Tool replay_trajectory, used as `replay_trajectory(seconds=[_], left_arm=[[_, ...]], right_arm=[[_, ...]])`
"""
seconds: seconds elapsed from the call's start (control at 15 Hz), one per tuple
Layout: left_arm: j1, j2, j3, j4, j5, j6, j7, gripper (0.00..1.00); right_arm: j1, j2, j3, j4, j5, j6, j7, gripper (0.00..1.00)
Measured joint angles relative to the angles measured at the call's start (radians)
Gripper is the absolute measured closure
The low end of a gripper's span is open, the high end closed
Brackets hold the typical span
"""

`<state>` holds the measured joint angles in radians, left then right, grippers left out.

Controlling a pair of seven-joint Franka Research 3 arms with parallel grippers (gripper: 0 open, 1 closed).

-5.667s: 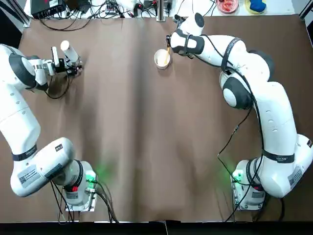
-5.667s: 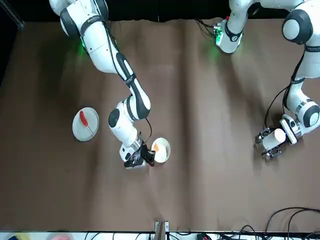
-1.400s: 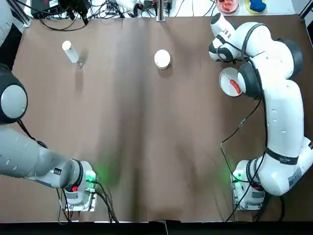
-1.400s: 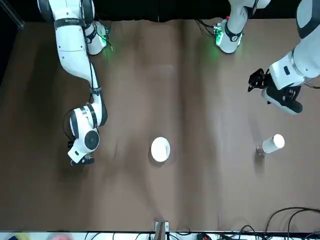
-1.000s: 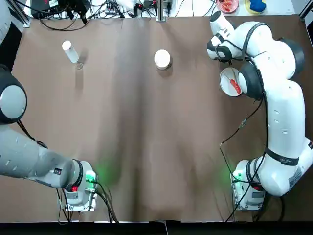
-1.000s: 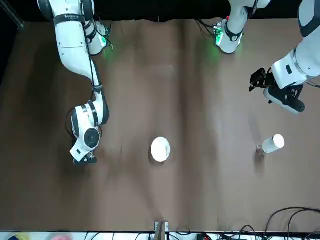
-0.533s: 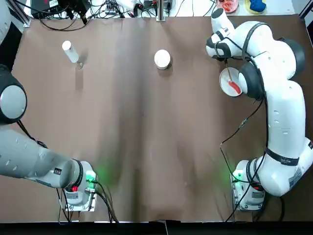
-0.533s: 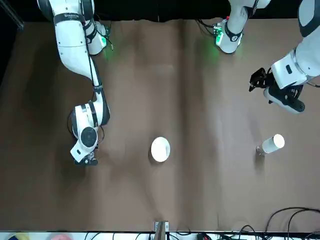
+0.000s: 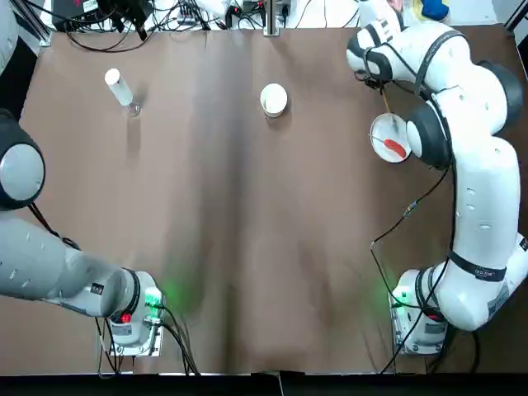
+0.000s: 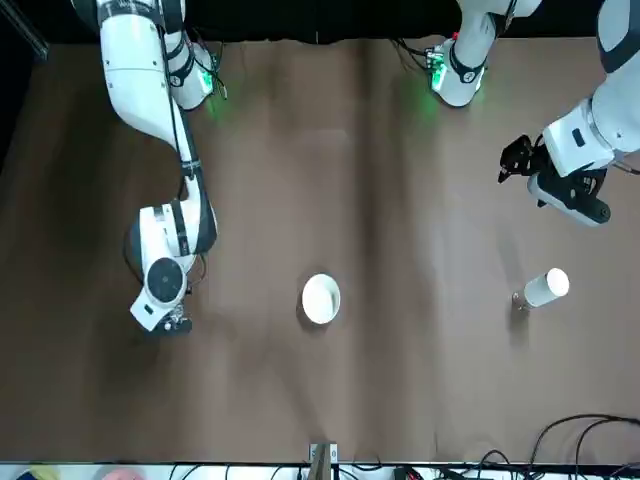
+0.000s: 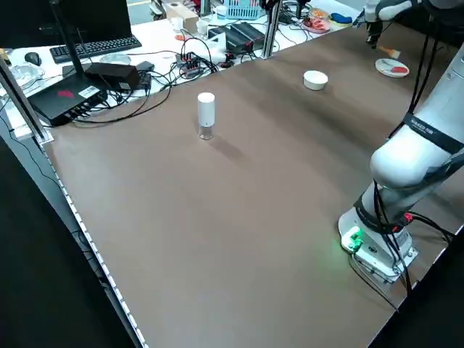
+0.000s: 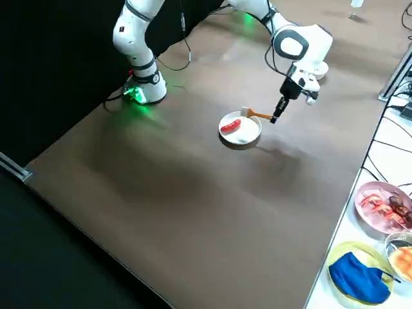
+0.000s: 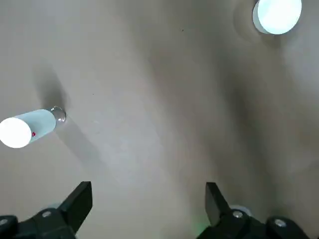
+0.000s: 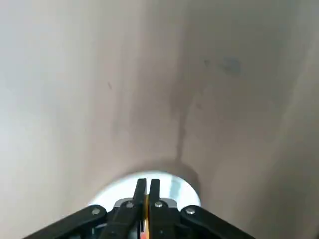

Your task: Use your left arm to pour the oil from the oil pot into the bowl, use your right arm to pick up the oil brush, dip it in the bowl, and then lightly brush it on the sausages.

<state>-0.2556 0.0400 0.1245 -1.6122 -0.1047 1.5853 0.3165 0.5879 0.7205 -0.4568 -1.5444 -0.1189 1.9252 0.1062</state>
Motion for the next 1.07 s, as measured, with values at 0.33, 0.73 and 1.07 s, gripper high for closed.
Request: replay_trajectory(seconds=[0.33,0.73,1.07], left_arm=[[0.0,-0.001,0.0,0.0,0.0,0.0,0.0,0.0],[0.001,-0.001,0.0,0.0,0.0,0.0,0.0,0.0],[0.014,-0.001,0.001,0.0,0.0,0.0,0.0,0.0]], right_arm=[[-0.025,-0.008,-0.025,-0.051,0.0,-0.07,-0.199,0.95],[-0.03,-0.001,-0.023,-0.211,0.001,0.165,-0.231,0.95],[-0.023,-0.005,-0.022,-0.212,0.067,0.206,-0.229,0.95]])
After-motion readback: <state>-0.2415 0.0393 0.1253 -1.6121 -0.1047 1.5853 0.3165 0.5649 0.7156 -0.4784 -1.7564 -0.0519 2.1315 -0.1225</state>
